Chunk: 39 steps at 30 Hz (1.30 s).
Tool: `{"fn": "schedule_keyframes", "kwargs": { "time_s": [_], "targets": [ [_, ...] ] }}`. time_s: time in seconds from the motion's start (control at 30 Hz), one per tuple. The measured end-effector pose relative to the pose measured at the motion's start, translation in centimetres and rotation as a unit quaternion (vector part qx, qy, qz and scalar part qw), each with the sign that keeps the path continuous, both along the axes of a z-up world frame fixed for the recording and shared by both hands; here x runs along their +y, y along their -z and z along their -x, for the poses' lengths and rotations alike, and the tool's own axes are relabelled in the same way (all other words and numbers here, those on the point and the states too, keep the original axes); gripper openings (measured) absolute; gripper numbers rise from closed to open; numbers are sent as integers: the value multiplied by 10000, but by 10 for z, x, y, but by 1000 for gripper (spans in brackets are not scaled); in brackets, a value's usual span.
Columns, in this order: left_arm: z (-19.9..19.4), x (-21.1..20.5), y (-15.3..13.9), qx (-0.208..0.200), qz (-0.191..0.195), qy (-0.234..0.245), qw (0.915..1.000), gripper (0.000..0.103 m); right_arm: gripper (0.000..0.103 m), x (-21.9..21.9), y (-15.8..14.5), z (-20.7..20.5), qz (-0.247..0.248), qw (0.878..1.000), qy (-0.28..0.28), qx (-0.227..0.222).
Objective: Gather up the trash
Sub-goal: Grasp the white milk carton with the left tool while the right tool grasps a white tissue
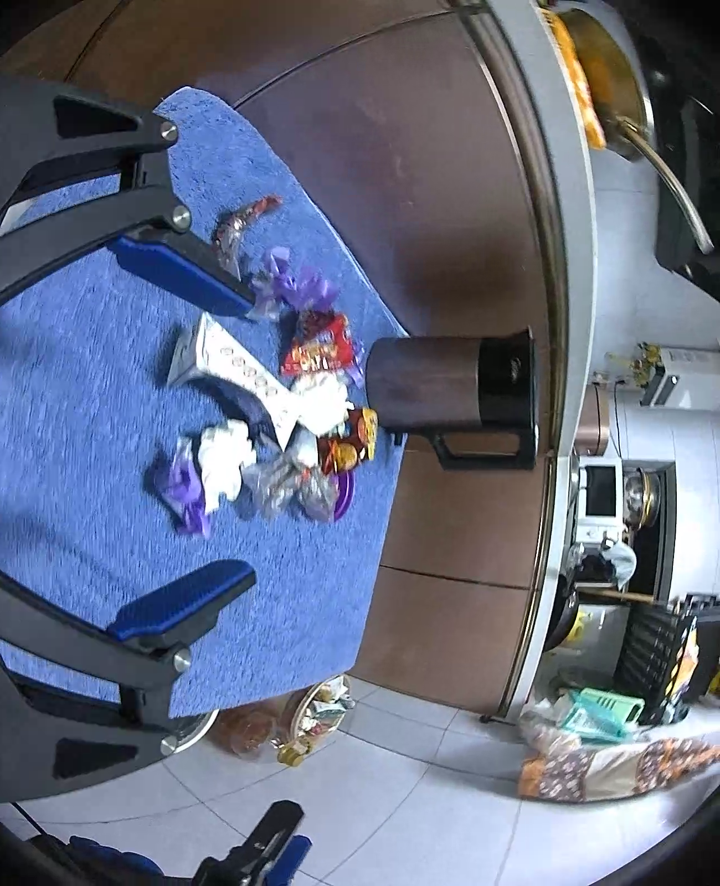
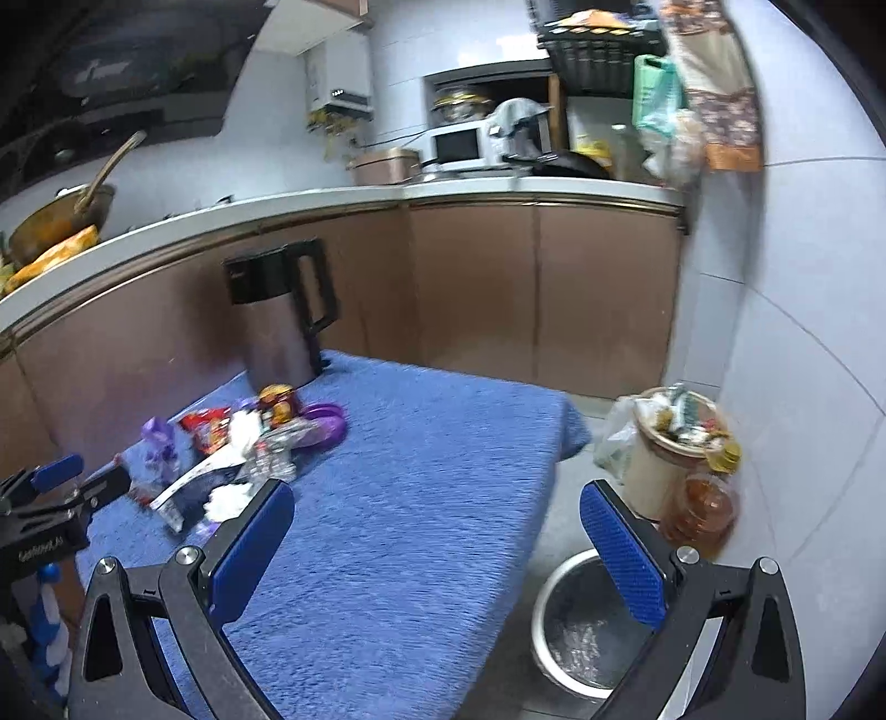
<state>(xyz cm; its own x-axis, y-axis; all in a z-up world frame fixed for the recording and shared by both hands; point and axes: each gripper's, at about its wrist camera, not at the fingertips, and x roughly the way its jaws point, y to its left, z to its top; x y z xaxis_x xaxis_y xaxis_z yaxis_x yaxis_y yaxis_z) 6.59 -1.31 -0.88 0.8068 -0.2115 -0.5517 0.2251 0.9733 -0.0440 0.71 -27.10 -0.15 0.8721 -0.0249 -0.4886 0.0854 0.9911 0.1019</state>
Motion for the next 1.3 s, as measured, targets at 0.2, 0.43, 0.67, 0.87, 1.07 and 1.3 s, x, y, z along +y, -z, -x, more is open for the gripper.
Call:
{"fn": "schedule_keyframes", "kwargs": {
  "time_s": [0.2, 0.43, 0.67, 0.87, 1.07, 1.3],
  "targets": [
    [-11, 52, 14, 226, 199, 9, 9995, 90, 95, 36, 10, -32, 277, 9953, -882, 299],
    [-31, 78, 45, 802, 333, 202, 9960, 88, 69, 93, 47, -83, 196, 9714, -2082, 1124],
    [-81, 58, 54, 1097, 233, 718, 9911, 85, 51, 124, 87, -145, -383, 9440, -2719, 1828],
    [-111, 30, 73, 1462, -300, 1013, 9836, 81, 38, 135, 123, -190, -821, 9213, -2921, 2432],
    [-129, 21, 95, 2001, -581, 1072, 9722, 54, 9, 119, 134, -195, -1327, 9148, -2967, 2399],
    [-130, 18, 101, 2204, -503, 908, 9699, 45, 8, 90, 88, -163, -1500, 9279, -2884, 1826]
  ]
}}
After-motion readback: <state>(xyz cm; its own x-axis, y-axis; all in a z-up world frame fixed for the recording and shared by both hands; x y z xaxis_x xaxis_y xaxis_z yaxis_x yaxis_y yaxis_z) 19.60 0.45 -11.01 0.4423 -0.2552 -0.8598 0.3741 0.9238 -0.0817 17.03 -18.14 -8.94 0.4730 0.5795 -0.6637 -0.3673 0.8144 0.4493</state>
